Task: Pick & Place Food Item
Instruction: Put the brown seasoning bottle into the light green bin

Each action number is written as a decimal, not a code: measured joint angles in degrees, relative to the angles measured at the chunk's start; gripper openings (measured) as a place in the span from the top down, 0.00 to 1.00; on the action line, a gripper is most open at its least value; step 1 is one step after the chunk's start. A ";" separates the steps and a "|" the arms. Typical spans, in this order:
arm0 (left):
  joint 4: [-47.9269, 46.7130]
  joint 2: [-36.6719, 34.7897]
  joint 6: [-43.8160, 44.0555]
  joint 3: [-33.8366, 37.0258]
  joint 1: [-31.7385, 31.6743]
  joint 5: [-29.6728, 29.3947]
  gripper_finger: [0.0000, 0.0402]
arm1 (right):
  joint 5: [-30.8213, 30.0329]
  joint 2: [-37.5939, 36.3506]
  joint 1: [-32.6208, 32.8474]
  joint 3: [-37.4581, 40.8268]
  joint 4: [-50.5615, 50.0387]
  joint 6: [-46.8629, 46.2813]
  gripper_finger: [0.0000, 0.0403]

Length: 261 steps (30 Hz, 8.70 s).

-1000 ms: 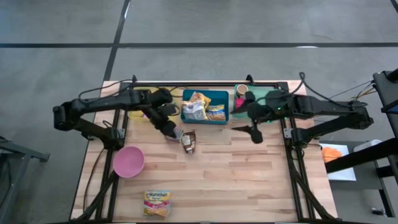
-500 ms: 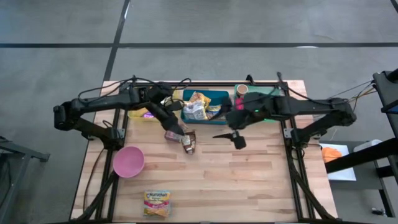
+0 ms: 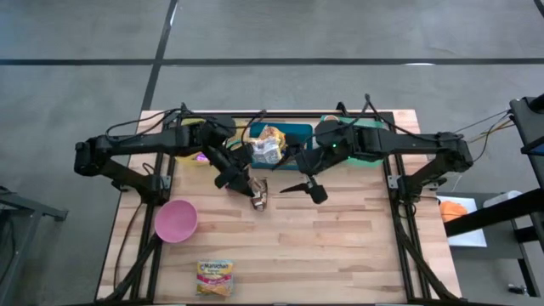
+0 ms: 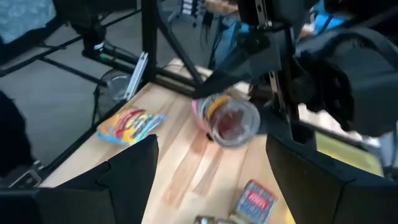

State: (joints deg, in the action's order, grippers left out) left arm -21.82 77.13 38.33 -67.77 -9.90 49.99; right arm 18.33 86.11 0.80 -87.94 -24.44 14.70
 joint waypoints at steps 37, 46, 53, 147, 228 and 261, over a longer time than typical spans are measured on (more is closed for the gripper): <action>4.01 6.61 -1.97 -5.05 0.38 5.54 0.53 | 4.15 6.71 0.66 0.07 8.32 0.73 0.27; 4.25 6.61 -2.16 -5.05 0.38 5.62 0.53 | 4.22 7.36 0.83 0.09 9.82 1.61 0.30; 4.30 6.61 -2.34 -5.05 0.38 5.99 0.53 | 4.97 7.41 0.79 0.09 10.11 1.46 0.50; 71.84 2.99 -29.52 -2.76 1.19 -39.85 0.38 | -26.97 1.84 -1.33 0.07 55.62 -9.25 0.54; 57.04 -1.51 -18.03 -2.93 -3.08 -24.05 0.45 | -18.61 4.28 -1.90 -6.49 38.32 -14.85 0.54; 29.57 -6.22 -15.32 -7.64 -4.58 -14.75 0.49 | -15.12 4.85 -1.73 -6.32 32.95 -18.25 0.54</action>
State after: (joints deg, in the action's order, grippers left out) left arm 7.76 70.91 23.01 -75.41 -14.48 35.24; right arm 3.21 90.96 -0.93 -94.26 8.51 -3.55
